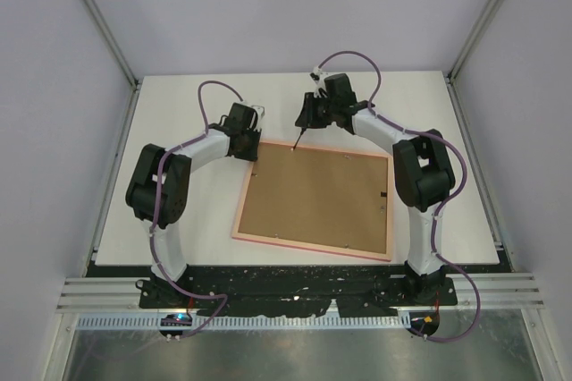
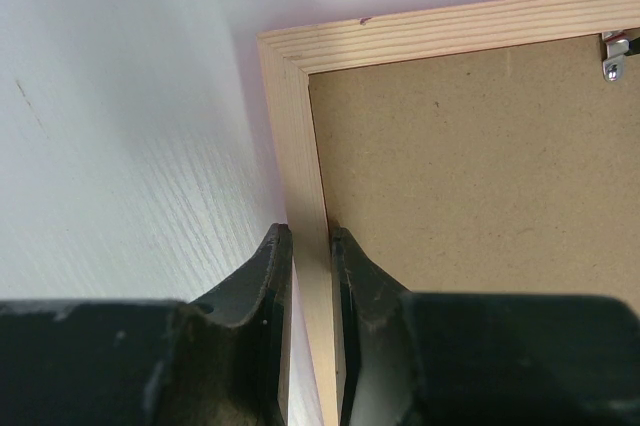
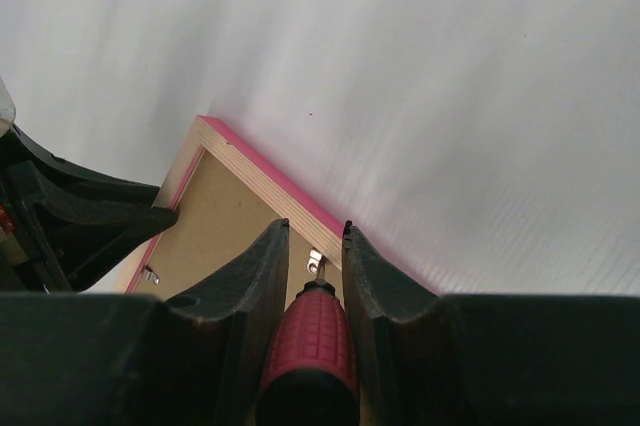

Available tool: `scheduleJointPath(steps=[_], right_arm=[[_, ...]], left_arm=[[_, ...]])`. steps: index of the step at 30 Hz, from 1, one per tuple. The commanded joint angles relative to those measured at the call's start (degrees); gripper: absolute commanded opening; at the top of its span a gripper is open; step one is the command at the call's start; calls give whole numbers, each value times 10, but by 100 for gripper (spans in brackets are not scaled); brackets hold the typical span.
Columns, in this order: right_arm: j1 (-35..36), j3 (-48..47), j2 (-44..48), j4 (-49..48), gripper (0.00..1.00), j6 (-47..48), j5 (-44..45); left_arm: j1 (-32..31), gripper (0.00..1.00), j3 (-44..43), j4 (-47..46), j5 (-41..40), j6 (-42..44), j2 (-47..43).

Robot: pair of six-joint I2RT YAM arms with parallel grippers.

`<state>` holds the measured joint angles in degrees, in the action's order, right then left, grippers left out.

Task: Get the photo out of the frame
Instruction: Release the photo frame item from the photo frame.

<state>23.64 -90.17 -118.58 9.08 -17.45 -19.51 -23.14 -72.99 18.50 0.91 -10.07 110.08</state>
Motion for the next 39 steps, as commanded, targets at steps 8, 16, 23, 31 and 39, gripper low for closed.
scheduleJointPath(steps=[8,16,23,31,39], right_arm=[[40,-12,5,1,8,36,-11],[51,-12,10,2,8,58,51],[50,-12,20,4,8,61,95],[27,-15,23,16,8,28,56],[4,-4,28,6,8,-14,11]], left_arm=[[-6,9,-11,11,0,16,10],[-6,9,-11,11,-1,16,10],[-6,9,-11,11,1,16,10],[-7,9,-11,11,1,17,9],[-6,9,-10,10,0,17,11]])
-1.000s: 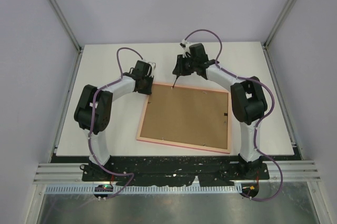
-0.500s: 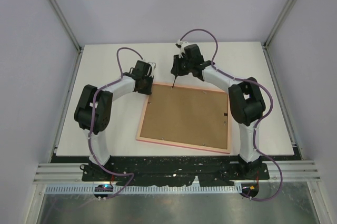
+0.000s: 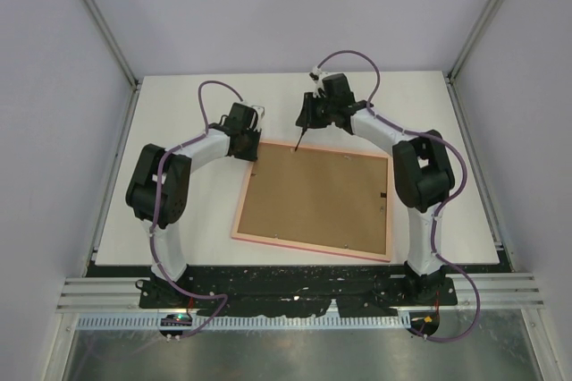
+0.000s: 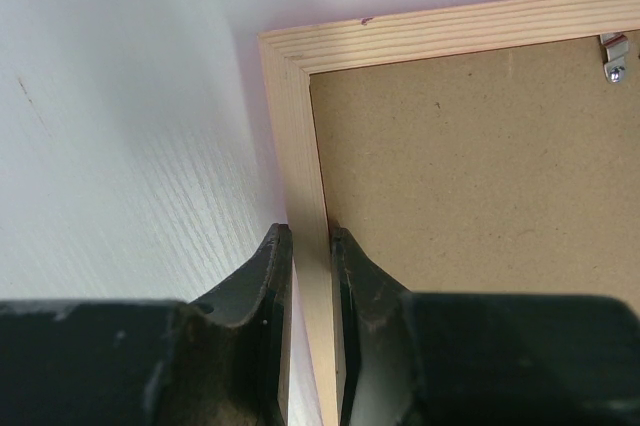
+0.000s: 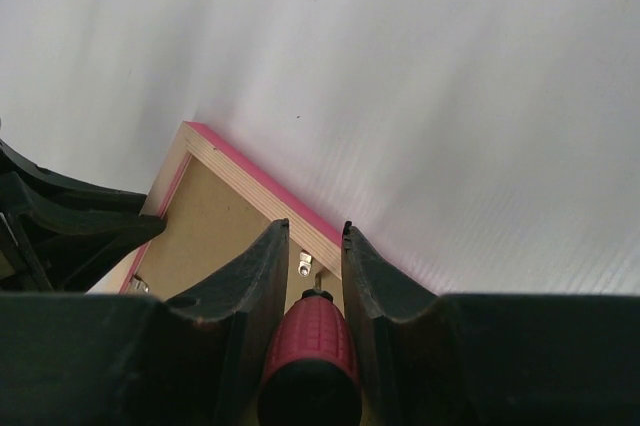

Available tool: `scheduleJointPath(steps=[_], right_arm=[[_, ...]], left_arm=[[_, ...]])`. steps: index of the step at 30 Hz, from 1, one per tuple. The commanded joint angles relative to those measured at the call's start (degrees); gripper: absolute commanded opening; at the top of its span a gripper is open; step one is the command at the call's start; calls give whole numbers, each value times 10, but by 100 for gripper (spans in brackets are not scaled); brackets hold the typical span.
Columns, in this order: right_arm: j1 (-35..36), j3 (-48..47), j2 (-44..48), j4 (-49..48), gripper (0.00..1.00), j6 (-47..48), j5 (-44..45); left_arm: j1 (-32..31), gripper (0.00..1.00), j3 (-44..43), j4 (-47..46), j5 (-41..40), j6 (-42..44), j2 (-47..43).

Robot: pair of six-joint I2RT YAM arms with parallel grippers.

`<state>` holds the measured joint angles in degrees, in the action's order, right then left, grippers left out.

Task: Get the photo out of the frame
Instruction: Release the photo frame item from the photo frame.

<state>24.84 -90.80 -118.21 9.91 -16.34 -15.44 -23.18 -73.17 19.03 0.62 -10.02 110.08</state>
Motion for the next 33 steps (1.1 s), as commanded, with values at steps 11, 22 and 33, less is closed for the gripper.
scheduleJointPath(steps=[11,22,33], right_arm=[[-9,16,24,-23,8,-51,-49],[-7,29,38,-37,8,-36,-15],[10,112,90,-87,8,131,-50]], left_arm=[[-6,9,-9,6,2,16,11],[-6,9,-10,6,1,16,11],[-6,9,-10,6,3,16,11]])
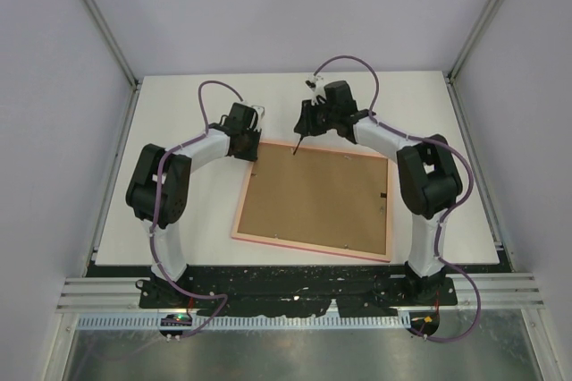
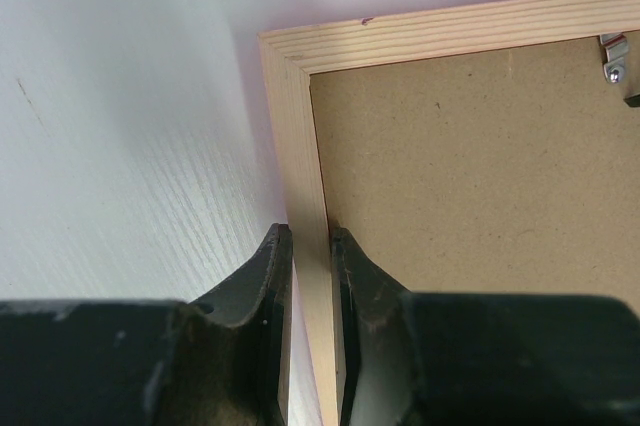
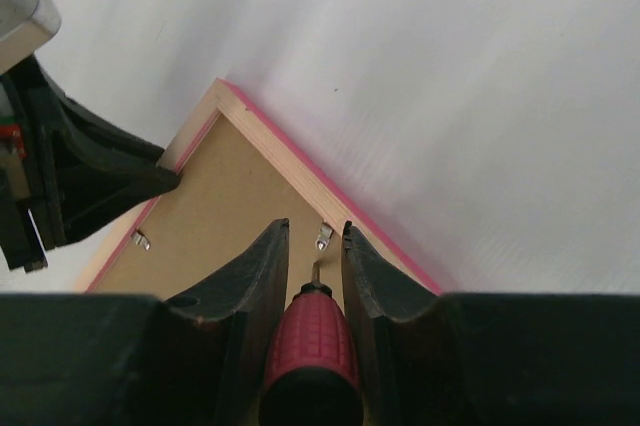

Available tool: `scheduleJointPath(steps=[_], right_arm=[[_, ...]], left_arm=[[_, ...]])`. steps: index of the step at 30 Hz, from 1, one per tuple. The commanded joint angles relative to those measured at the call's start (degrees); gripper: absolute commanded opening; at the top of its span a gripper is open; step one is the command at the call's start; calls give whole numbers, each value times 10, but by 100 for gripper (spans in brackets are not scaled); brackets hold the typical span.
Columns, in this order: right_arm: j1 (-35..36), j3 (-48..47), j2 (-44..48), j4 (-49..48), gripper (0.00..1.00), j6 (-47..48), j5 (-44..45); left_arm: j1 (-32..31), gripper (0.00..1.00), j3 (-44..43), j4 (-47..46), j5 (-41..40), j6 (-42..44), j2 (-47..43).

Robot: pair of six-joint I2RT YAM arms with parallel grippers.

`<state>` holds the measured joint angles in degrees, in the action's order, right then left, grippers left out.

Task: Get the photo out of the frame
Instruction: Release the photo frame item from the photo frame.

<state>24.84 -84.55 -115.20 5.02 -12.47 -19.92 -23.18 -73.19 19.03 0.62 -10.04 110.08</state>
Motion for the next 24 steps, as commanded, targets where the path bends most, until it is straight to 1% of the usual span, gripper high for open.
scheduleJointPath(steps=[1,2,6,11,18,24], right_arm=[[13,73,74,-47,8,103,-6],[19,85,82,-64,8,122,-6],[38,140,114,-80,8,174,-8],[54,172,137,-85,8,195,-11],[55,164,141,-85,8,194,3],[55,94,138,-83,8,157,25]], left_arm=[[-6,9,-9,6,3,16,11],[-6,9,-9,5,2,16,11],[-6,9,-9,6,2,16,10],[-6,9,-9,6,1,16,11],[-6,9,-10,6,0,16,11],[-6,9,-9,5,1,16,11]])
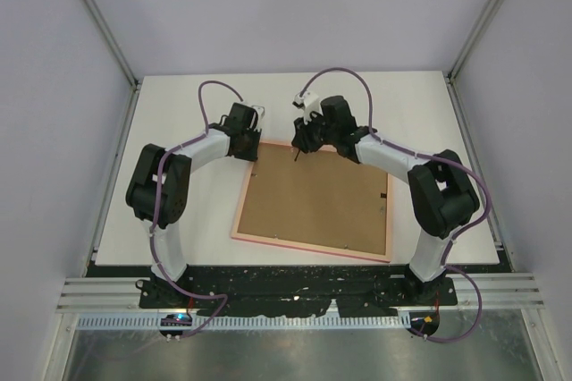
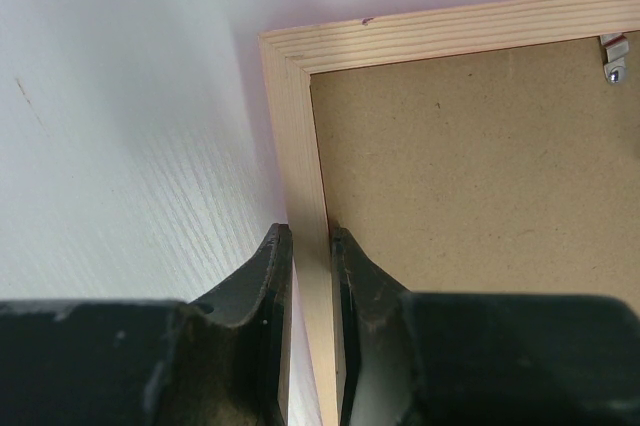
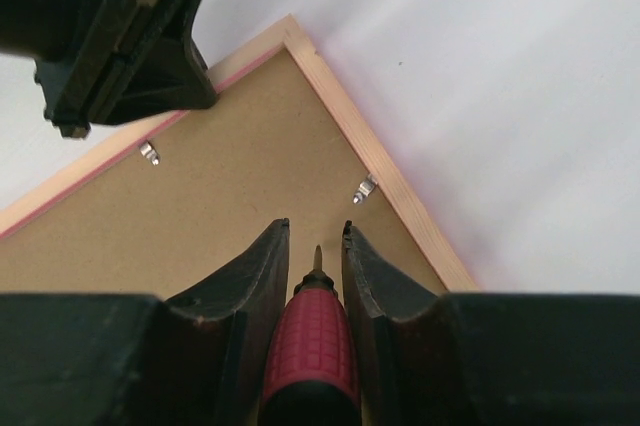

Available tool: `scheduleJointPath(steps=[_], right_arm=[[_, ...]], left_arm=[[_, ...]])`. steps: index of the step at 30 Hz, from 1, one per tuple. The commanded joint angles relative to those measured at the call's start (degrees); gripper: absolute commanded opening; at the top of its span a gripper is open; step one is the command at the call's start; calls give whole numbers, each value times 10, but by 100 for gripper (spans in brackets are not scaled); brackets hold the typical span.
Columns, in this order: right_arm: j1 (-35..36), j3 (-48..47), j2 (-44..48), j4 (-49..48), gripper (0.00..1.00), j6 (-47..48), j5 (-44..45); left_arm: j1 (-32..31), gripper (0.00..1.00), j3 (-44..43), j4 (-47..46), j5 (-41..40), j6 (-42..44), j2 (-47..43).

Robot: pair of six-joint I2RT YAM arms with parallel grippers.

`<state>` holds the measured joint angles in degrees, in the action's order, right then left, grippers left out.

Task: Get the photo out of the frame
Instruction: Release the photo frame item from the photo frame.

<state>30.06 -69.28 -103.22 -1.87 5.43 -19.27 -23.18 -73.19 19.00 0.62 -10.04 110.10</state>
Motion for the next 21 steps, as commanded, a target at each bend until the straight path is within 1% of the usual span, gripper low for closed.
scheduleJointPath(steps=[1,4,9,11,12,13,16,21], right_arm=[[3,-64,14,-11,8,-25,22],[3,-107,-4,6,8,-35,33],[0,-134,-36,5,8,-45,69],[-6,-149,-48,15,8,-68,67],[-8,-153,-51,15,8,-86,57],[-11,-156,-56,38,8,-93,54],[-14,-155,-59,42,8,-111,49],[-15,-149,-56,43,8,-119,76]], left_arm=[[-6,9,-10,5,1,16,10],[-6,9,-9,6,1,16,10],[-6,9,-9,6,1,16,10],[-6,9,-9,6,-1,16,11],[-6,9,-9,6,-1,16,11],[-6,9,-9,6,0,16,11],[-6,9,-9,6,-1,16,11],[-6,9,-9,5,0,16,12]])
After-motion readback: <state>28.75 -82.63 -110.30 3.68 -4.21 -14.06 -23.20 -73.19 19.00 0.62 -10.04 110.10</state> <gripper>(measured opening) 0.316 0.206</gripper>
